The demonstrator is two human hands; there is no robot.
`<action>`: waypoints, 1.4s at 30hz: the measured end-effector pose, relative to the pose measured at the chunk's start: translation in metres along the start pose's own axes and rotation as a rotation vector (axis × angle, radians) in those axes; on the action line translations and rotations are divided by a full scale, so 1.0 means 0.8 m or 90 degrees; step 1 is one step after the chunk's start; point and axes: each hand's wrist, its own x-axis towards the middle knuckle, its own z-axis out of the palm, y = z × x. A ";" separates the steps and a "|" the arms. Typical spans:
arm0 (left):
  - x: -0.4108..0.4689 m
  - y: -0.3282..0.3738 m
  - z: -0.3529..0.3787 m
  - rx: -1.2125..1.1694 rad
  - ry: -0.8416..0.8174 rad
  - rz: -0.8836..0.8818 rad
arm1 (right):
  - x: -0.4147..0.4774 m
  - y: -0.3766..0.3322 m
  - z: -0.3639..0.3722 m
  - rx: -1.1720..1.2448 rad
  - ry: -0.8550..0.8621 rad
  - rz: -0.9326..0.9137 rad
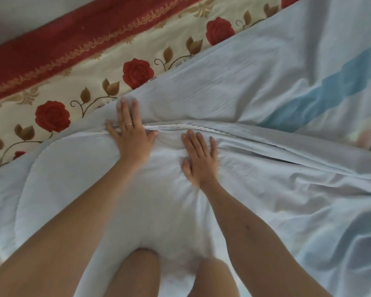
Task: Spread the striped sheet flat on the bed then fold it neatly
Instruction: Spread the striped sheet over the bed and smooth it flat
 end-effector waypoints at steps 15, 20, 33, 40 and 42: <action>0.020 0.021 -0.011 -0.003 -0.180 -0.137 | -0.001 0.020 0.003 0.104 0.038 -0.100; 0.013 0.020 -0.009 -0.002 -0.143 -0.119 | 0.020 0.024 -0.028 0.168 0.100 -0.100; -0.014 0.073 -0.031 0.169 -0.114 -0.140 | -0.010 0.223 -0.157 0.044 -0.114 0.107; -0.020 0.111 -0.009 0.205 0.068 0.254 | -0.027 0.238 -0.157 -0.189 -0.141 -0.038; -0.013 0.115 -0.014 0.162 0.070 0.224 | -0.025 0.249 -0.158 -0.213 -0.143 0.017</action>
